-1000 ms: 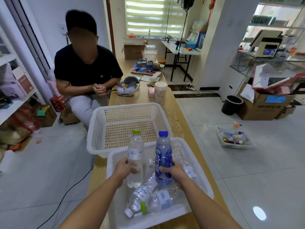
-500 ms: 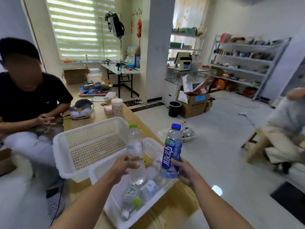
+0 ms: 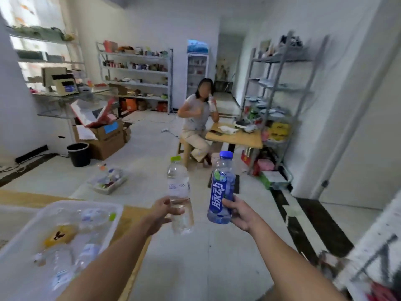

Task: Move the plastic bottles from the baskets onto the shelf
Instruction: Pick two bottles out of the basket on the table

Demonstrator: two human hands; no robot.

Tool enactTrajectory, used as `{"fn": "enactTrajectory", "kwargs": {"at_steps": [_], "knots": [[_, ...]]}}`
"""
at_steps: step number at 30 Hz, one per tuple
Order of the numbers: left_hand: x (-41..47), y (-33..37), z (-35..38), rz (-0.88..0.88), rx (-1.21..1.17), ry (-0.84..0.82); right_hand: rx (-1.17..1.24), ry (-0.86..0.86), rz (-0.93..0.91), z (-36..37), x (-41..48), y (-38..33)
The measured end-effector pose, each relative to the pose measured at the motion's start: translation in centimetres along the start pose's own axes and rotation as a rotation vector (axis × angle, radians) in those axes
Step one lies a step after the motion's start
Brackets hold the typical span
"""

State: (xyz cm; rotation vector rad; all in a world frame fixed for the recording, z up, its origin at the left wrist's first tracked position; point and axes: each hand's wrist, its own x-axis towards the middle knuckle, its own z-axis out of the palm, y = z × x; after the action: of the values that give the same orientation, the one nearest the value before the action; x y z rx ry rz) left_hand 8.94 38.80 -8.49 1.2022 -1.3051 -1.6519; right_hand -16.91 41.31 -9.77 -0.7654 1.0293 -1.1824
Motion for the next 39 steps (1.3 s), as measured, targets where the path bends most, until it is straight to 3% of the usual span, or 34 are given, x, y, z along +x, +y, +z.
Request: {"fn": "enactTrajectory", "kwargs": {"at_steps": [10, 21, 29, 39], "knots": [[-1.1, -0.1, 29.8, 0.026, 0.163, -0.690, 0.120, 0.550, -0.319, -19.7, -27.2, -3.7], [-18.2, -5.0, 60.1, 0.032, 0.215, -1.205, 0.144, 1.038, -0.537, -29.9, -61.4, -0.8], [-29.1, -10.4, 73.3, 0.023, 0.269, -1.448, 0.242, 1.313, -0.608, -32.5, -76.7, 4.6], [-33.8, -13.9, 82.7, 0.023, 0.302, -1.561, 0.353, 1.524, -0.644, -34.7, -83.4, 8.7]]}}
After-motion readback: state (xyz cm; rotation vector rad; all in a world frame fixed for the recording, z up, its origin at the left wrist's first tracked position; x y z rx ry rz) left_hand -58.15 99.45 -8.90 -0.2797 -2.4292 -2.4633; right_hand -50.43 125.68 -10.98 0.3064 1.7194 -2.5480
